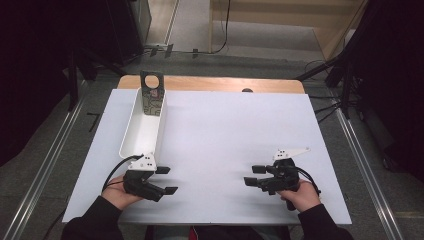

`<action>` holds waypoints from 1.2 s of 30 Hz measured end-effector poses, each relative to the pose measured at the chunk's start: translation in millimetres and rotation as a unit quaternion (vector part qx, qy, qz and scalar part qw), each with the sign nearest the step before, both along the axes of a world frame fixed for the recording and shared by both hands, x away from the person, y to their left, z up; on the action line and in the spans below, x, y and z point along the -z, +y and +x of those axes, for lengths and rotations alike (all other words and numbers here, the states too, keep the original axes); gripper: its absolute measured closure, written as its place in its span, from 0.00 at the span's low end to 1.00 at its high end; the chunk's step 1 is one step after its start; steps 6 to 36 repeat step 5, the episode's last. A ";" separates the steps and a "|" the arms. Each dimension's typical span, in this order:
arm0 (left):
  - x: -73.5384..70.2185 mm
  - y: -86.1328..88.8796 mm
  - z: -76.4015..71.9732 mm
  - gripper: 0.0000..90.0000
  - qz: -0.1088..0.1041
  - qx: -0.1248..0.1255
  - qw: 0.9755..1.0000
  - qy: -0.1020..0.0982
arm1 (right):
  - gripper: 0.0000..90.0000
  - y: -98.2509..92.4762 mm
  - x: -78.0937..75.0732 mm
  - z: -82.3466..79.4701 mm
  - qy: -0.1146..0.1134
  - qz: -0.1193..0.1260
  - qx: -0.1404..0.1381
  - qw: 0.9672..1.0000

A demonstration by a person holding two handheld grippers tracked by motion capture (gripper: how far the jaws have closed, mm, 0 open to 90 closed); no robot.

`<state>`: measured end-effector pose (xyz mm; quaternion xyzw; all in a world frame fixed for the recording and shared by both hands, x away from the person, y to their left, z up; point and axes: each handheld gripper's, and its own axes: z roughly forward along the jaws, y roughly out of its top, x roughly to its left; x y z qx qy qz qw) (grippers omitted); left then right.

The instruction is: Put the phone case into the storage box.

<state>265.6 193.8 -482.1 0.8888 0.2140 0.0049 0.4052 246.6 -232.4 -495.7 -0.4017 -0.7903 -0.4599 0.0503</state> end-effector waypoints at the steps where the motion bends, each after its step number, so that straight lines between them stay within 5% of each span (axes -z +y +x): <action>1: 0.0 0.1 0.0 0.28 -0.001 0.000 1.000 0.000 | 0.34 0.1 -0.1 -0.1 0.001 0.000 0.000 1.000; 36: -0.2 -0.1 -0.4 0.28 -0.006 0.002 1.000 0.001 | 0.34 0.6 0.2 -0.2 0.002 -0.001 -0.002 1.000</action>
